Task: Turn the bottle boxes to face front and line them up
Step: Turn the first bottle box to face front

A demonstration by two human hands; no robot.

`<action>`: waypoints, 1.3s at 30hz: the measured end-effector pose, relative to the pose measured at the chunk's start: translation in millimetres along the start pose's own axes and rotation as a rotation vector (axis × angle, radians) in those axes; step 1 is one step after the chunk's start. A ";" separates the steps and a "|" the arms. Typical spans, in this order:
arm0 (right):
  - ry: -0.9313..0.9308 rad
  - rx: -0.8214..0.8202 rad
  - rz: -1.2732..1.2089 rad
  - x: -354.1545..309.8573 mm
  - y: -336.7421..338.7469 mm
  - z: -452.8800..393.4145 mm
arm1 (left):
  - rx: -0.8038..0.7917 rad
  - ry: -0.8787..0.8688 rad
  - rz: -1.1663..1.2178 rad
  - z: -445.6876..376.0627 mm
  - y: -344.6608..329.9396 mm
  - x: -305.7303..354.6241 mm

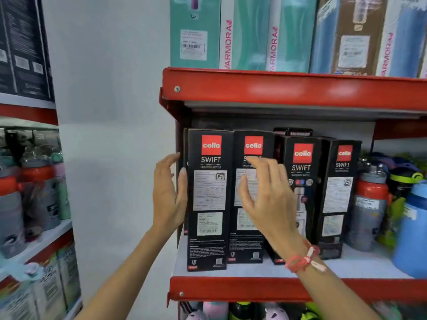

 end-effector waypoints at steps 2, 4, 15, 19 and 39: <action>-0.085 -0.123 -0.030 -11.4 -17.1 11.9 | -0.013 0.229 0.110 8.6 -0.9 -21.6; -0.170 -0.300 -0.069 -23.4 -37.0 35.8 | -0.106 0.400 0.160 21.2 -7.4 -41.7; -0.361 -0.516 0.054 -56.7 -61.5 54.9 | -0.382 0.663 0.438 30.8 -16.3 -56.8; -0.335 -0.497 0.024 -56.9 -49.5 39.2 | -0.381 0.631 0.436 24.3 -2.7 -46.5; -0.345 -0.703 -0.569 -35.3 -78.4 0.5 | -0.395 0.432 0.173 21.2 19.9 -24.2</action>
Point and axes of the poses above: each hand's wrist, its own z-axis away from the middle knuckle, its own y-axis out of the back of the hand, x = y × z, the point moved 5 cm from there along -z, towards the middle knuckle, and after that the axes turned 9 degrees about z, right-handed, at the moved point
